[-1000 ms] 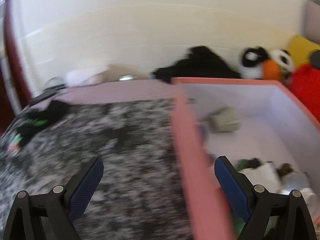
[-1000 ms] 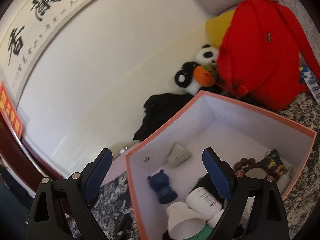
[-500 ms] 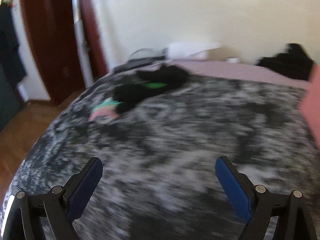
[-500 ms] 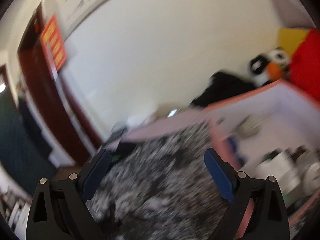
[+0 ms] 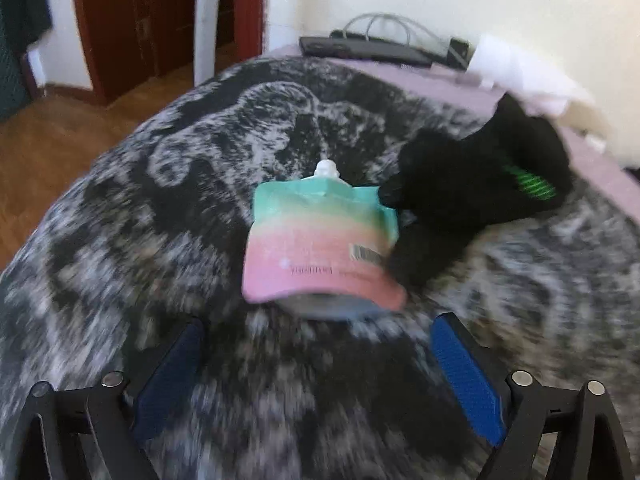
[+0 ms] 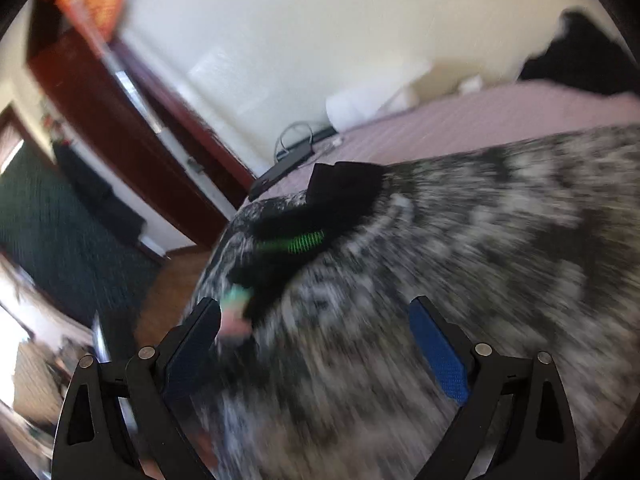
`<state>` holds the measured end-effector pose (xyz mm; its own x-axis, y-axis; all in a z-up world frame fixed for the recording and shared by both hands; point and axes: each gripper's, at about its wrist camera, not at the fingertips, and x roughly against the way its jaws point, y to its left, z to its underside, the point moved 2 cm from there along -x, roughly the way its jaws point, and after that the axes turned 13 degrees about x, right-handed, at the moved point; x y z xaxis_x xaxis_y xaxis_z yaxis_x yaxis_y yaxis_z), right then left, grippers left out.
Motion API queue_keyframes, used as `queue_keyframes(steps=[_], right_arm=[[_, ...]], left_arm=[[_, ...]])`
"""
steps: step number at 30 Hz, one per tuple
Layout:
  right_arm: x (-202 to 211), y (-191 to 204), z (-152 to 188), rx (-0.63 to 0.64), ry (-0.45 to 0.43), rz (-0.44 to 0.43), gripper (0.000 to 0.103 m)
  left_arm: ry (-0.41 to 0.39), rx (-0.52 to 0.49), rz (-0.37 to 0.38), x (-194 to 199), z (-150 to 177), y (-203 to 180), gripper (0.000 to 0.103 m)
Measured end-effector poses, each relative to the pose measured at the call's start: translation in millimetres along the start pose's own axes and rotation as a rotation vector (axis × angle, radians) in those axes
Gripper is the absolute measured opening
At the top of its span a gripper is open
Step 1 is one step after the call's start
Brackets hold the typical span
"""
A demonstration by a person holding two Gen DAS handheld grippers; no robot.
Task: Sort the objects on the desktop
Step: 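Grasp the pastel pouch with the left tool while the right grasps the black glove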
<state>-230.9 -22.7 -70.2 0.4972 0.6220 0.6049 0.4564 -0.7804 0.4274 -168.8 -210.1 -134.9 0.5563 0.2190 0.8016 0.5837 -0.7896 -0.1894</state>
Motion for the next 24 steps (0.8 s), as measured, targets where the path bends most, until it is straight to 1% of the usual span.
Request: queue_keyframes(steps=[1,2,4,5,6,7,8,10,11,12,13,14,15,16,17,18,19,21,24], right_arm=[[-18,-1,-12,-0.014,0.014,-0.007,0.097],[-42,-4,-23,-0.043,0.037,-0.022,0.097],[-86,-13,-33,-0.118,0.098,-0.028,0.097],[-100,-18,-33,-0.153,0.114,-0.009,0.098],[-107,-20,-33,-0.167,0.09,0.002,0.103],[-113,-20,-33,-0.173,0.064,0.018,0.103],[-115,-14,-35,-0.132,0.034,0.062,0.103],[-126,-1,-35,-0.029,0.05,0.147,0.103],[-130,4,-35,0.016,0.053,0.173,0.103],[-134,8,-33,0.064,0.06,0.194,0.101],[-136,12,-31,0.117,0.064,0.212,0.095],[-134,14,-31,0.157,0.056,0.204,0.062],[-131,13,-30,0.159,0.052,0.15,0.03],[-126,11,-29,0.143,0.04,0.113,0.024],[-121,9,-27,0.127,0.028,0.076,0.021],[-115,8,-26,0.113,0.016,0.044,0.019],[-106,8,-24,0.116,0.003,0.042,0.018],[-86,13,-17,0.138,-0.019,0.039,0.016],[-31,38,1,0.255,-0.091,0.096,0.016]], left_arm=[[-0.006,-0.04,-0.015,-3,0,-7,0.102],[-0.014,-0.066,-0.014,-2,-1,-11,0.102],[-0.011,-0.11,0.02,-4,0,-19,0.102],[0.002,-0.109,0.028,-8,0,-19,0.103],[0.01,-0.101,0.037,-12,-2,-17,0.103],[0.014,-0.095,0.043,-14,-4,-17,0.103],[0.014,-0.091,0.041,-15,-5,-17,0.103],[0.012,-0.088,0.032,-17,-7,-17,0.103],[0.011,-0.083,0.034,-18,-8,-17,0.103],[0.013,-0.079,0.042,-19,-10,-17,0.103],[0.011,-0.075,0.049,-19,-11,-16,0.103],[0.009,-0.071,0.054,-20,-13,-16,0.103],[0.007,-0.068,0.058,-21,-15,-16,0.103],[0.003,-0.064,0.065,-21,-17,-16,0.101],[-0.004,-0.055,0.082,-20,-18,-15,0.099],[-0.013,-0.04,0.104,-18,-20,-12,0.088],[-0.019,-0.027,0.122,-17,-22,-9,0.07],[-0.023,-0.006,0.142,-15,-25,-5,0.069],[-0.034,0.008,0.156,-12,-27,-2,0.067]])
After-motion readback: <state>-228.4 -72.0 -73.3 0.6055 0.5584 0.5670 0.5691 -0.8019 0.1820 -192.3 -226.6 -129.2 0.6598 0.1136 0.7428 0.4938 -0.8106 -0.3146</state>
